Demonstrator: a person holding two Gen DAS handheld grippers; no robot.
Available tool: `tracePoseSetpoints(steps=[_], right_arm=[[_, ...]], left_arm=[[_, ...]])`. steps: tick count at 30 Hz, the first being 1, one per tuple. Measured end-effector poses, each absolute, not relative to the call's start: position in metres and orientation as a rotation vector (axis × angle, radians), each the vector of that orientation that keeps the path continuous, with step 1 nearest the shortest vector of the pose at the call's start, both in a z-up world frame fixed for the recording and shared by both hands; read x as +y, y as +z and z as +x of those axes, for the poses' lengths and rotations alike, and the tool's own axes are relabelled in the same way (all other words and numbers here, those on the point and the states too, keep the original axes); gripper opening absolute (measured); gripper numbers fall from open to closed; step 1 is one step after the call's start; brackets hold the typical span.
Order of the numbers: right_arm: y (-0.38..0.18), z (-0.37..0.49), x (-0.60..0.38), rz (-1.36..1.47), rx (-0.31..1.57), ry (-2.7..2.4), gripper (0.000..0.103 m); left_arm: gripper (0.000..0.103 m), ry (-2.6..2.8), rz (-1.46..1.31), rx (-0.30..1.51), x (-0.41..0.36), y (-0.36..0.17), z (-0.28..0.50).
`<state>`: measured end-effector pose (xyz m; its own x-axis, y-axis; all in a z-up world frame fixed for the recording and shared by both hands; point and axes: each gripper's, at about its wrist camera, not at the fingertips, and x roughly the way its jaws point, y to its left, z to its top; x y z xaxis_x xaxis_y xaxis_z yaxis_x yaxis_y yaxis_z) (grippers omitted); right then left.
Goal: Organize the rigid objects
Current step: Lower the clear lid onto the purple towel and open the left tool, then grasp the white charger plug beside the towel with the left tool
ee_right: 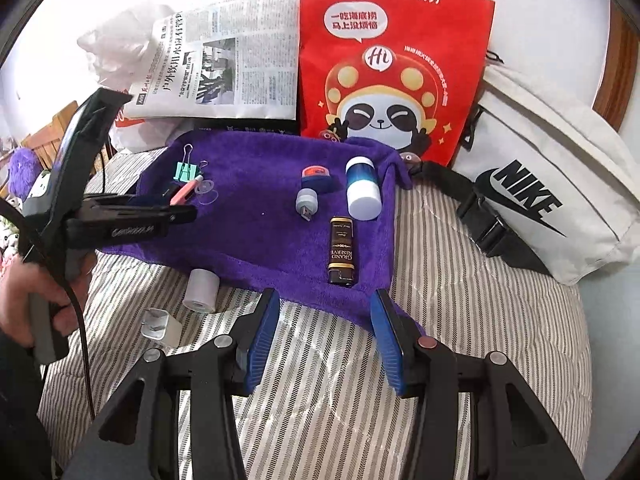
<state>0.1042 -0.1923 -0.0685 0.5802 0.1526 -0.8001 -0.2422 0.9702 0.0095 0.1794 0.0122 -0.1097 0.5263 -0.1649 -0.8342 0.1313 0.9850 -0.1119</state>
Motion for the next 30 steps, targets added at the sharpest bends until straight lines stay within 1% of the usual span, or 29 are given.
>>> tracePoseSetpoints(steps=[5,12,18,22,30], right_arm=[[-0.065,0.098,-0.193,-0.082,0.931,0.234,0.047],[-0.062,0.082,-0.194,-0.094,0.930,0.214,0.047],[-0.063,0.064,-0.203,-0.041,0.938,0.203,0.048],[-0.066,0.053,-0.210,-0.022,0.948,0.205,0.048],[-0.076,0.042,-0.220,0.007,0.962,0.206,0.048]], left_arm=[[0.049,-0.170,-0.024,0.993,0.013,-0.099,0.165],[0.049,-0.211,-0.037,1.011,0.012,-0.097,0.138],[0.049,-0.255,-0.029,1.040,-0.001,-0.112,0.119],[0.050,-0.273,-0.066,1.051,-0.007,-0.119,0.113],[0.050,-0.262,-0.091,1.048,-0.004,-0.114,0.106]])
